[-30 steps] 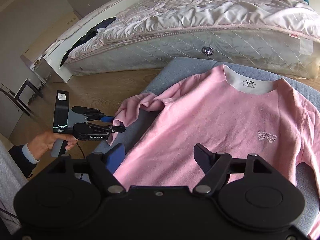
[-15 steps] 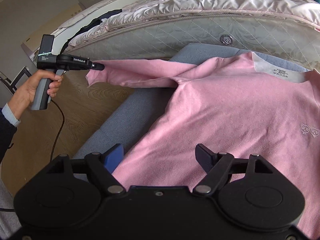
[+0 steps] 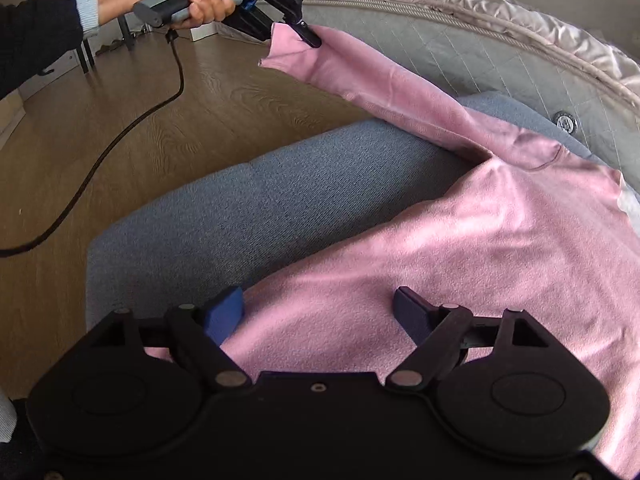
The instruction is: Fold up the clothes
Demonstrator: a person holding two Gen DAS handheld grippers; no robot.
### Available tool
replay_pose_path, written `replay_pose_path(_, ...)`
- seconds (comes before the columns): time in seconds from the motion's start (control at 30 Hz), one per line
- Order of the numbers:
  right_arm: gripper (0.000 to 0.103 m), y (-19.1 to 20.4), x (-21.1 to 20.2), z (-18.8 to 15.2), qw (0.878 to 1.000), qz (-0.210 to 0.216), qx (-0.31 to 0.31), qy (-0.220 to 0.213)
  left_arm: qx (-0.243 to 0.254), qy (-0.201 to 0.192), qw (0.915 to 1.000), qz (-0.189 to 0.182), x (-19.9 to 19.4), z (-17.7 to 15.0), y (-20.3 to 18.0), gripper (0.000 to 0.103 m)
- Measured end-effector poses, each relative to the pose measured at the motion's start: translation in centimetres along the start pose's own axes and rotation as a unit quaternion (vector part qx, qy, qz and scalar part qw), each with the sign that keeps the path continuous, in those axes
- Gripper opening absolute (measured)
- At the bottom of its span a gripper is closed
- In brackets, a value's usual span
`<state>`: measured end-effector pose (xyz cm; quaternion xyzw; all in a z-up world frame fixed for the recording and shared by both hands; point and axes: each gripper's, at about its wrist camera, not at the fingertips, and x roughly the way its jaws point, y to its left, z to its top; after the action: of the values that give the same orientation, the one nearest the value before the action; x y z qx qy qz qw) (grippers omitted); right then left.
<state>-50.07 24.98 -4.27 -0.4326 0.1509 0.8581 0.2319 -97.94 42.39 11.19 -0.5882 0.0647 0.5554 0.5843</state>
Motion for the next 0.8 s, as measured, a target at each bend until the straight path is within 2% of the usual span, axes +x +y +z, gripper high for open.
replay_pose_path(0.07, 0.091, 0.5, 0.2, -0.6, 1.0, -0.005, 0.0, -0.011, 0.002, 0.0, 1.0, -0.001, -0.1, 0.1, -0.3, 0.009)
replay_pose_path(0.13, 0.091, 1.5, 0.1, -0.5, 1.0, -0.006, -0.013, -0.001, 0.008, 0.003, 0.9999, 0.006, -0.2, -0.1, -0.7, 0.009)
replay_pose_path(0.2, 0.084, 1.9, -0.9, 0.0, 1.0, 0.025, -0.019, 0.0, 0.015, 0.005, 0.9998, 0.014, -0.2, -0.3, -0.9, 0.009)
replay_pose_path(0.27, 0.084, 1.4, -2.0, 0.3, 0.999, 0.03, -0.001, -0.029, 0.011, 0.003, 0.9998, 0.016, -0.5, -0.6, -1.1, 0.009)
replay_pose_path(0.33, 0.084, -0.1, -2.1, 0.8, 0.998, 0.0, 0.032, -0.054, 0.003, -0.002, 0.9999, 0.01, -0.8, -0.6, -0.9, 0.009)
replay_pose_path(0.37, 0.08, -0.7, -1.8, 0.9, 0.997, -0.014, 0.041, -0.065, 0.001, -0.004, 1.0, 0.009, -1.0, -0.7, -1.0, 0.009)
replay_pose_path(0.4, 0.063, -1.4, -1.5, 1.0, 0.996, -0.028, 0.049, -0.075, 0.003, -0.005, 0.9999, 0.01, -1.2, -0.8, -1.2, 0.009)
replay_pose_path(0.43, 0.052, -1.8, -1.0, 1.1, 0.995, -0.042, 0.056, -0.074, 0.005, -0.007, 0.9999, 0.011, -1.4, -0.9, -1.4, 0.009)
replay_pose_path(0.47, 0.035, -2.3, -0.2, 1.2, 0.994, -0.058, 0.068, -0.066, 0.009, -0.008, 0.9998, 0.013, -1.7, -1.1, -1.7, 0.009)
replay_pose_path(0.5, 0.033, -2.7, 0.6, 1.0, 0.993, -0.064, 0.081, -0.058, 0.013, -0.009, 0.9998, 0.015, -1.9, -1.2, -2.0, 0.009)
replay_pose_path(0.6, 0.033, -2.8, 0.9, 0.5, 0.991, -0.051, 0.099, -0.068, 0.023, -0.009, 0.9995, 0.019, -2.5, -1.4, -2.6, 0.009)
replay_pose_path(0.7, 0.035, -0.5, 0.7, -0.1, 0.998, -0.016, 0.036, -0.053, 0.018, -0.01, 0.9998, 0.001, -2.9, -1.7, -3.0, 0.009)
replay_pose_path(0.8, 0.043, 0.7, 0.1, -0.7, 0.999, 0.012, 0.014, -0.043, 0.006, -0.002, 0.9989, -0.047, -2.9, -2.7, -4.3, 0.009)
